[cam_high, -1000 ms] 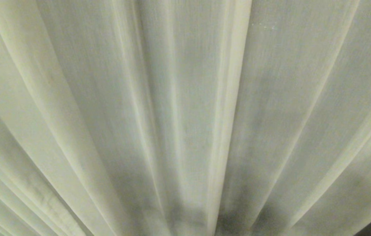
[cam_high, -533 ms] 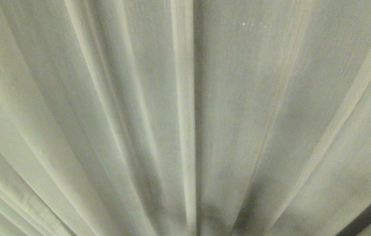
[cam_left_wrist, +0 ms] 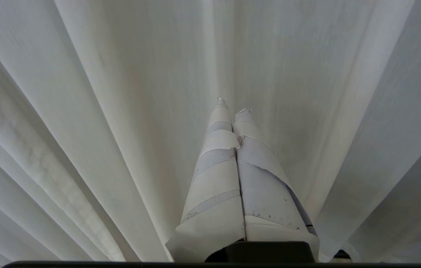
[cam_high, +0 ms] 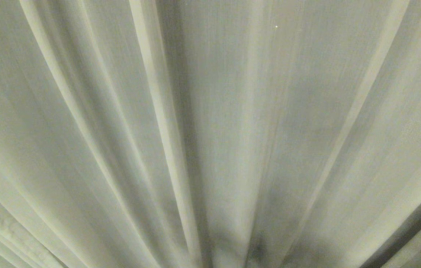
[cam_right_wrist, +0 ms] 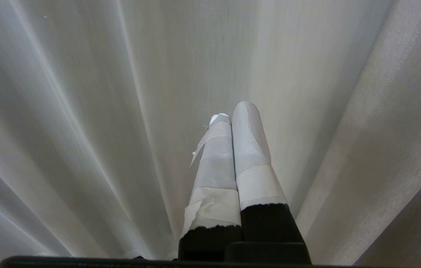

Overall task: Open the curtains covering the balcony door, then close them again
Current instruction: Close the outer curtains on both sides

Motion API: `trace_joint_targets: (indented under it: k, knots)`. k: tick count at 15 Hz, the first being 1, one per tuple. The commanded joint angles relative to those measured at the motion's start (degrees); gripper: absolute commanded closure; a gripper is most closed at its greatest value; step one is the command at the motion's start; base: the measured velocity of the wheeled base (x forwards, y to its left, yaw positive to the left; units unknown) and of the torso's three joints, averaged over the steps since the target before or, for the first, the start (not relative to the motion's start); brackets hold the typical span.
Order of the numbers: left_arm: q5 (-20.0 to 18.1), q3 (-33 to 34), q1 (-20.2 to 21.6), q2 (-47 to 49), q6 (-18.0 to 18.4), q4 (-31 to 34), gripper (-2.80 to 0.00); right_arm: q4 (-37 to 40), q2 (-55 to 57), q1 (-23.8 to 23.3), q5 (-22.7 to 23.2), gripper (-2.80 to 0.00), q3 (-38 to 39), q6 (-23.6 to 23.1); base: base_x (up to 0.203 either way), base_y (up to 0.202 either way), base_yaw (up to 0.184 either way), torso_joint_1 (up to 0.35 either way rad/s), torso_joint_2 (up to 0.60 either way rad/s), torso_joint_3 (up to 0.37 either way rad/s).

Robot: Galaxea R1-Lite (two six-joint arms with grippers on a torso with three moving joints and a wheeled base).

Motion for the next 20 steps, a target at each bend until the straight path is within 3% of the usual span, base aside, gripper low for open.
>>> trace_joint_targets:
  k: [1, 20]
  knots:
    - [0.0, 0.0, 0.0, 0.0, 0.0, 0.0, 0.0, -0.1, 0.0, 0.0, 0.0, 0.0, 0.0, 0.0, 0.0, 0.0, 0.0, 0.0, 0.0, 0.0]
    - [0.1, 0.0, 0.0, 0.0, 0.0, 0.0, 0.0, -1.0, 0.0, 0.0, 0.2, 0.0, 0.0, -1.2, 0.0, 0.0, 0.0, 0.0, 0.0, 0.0]
